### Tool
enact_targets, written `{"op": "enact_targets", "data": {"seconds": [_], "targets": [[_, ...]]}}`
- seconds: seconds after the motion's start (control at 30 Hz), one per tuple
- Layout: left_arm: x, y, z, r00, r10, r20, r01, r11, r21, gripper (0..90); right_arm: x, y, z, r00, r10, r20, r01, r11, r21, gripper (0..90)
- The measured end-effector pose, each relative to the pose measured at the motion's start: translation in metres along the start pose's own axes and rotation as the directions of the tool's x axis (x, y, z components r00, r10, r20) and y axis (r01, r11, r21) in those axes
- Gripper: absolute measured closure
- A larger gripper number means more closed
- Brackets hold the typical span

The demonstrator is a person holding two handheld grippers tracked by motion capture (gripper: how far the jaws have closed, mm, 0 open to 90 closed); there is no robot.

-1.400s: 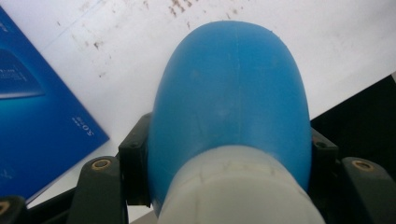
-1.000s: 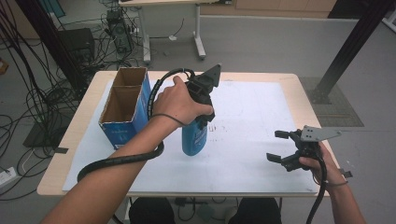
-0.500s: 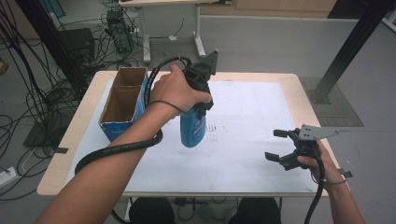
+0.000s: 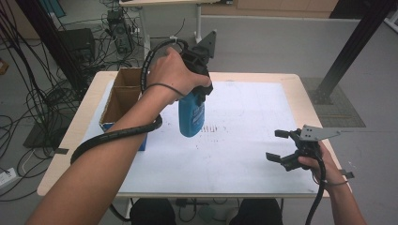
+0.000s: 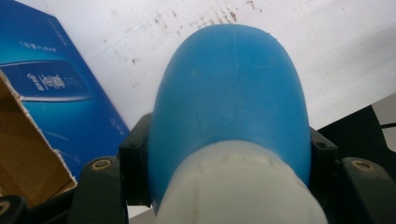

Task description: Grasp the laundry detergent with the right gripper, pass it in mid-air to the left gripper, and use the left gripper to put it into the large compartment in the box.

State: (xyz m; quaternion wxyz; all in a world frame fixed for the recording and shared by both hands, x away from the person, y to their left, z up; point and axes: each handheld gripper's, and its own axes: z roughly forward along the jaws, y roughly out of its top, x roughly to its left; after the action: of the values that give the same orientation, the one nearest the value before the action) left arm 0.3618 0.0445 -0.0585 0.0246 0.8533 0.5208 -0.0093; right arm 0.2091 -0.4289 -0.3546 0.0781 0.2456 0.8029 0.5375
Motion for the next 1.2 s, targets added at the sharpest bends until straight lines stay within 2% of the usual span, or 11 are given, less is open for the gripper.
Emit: {"op": "enact_targets", "data": {"seconds": [0.27,0.5,0.63,0.9,1.2], "targets": [[0.003,0.003,-0.018,0.9992,-0.032,-0.022,0.032,0.9994,-0.016,37.7,0.001,-0.002,-0.001,0.9998,0.006,0.018,-0.006,1.000,-0.005,3.2],[0.011,0.003,-0.033,0.9969,-0.074,-0.027,0.072,0.9966,-0.040,37.7,0.001,-0.003,-0.002,0.9995,0.010,0.029,-0.010,1.000,-0.008,3.2],[0.019,0.006,-0.045,0.9947,-0.098,-0.031,0.097,0.9946,-0.037,37.7,0.001,-0.003,-0.001,0.9993,0.011,0.034,-0.011,1.000,-0.006,3.2],[0.033,0.008,-0.063,0.9869,-0.157,-0.039,0.155,0.9868,-0.048,37.7,0.000,-0.005,0.001,0.9992,0.018,0.035,-0.018,1.000,-0.010,3.2],[0.046,0.013,-0.064,0.9747,-0.214,-0.064,0.212,0.9764,-0.041,37.7,0.000,-0.006,0.002,0.9992,0.022,0.033,-0.021,1.000,-0.011,3.2]]}}
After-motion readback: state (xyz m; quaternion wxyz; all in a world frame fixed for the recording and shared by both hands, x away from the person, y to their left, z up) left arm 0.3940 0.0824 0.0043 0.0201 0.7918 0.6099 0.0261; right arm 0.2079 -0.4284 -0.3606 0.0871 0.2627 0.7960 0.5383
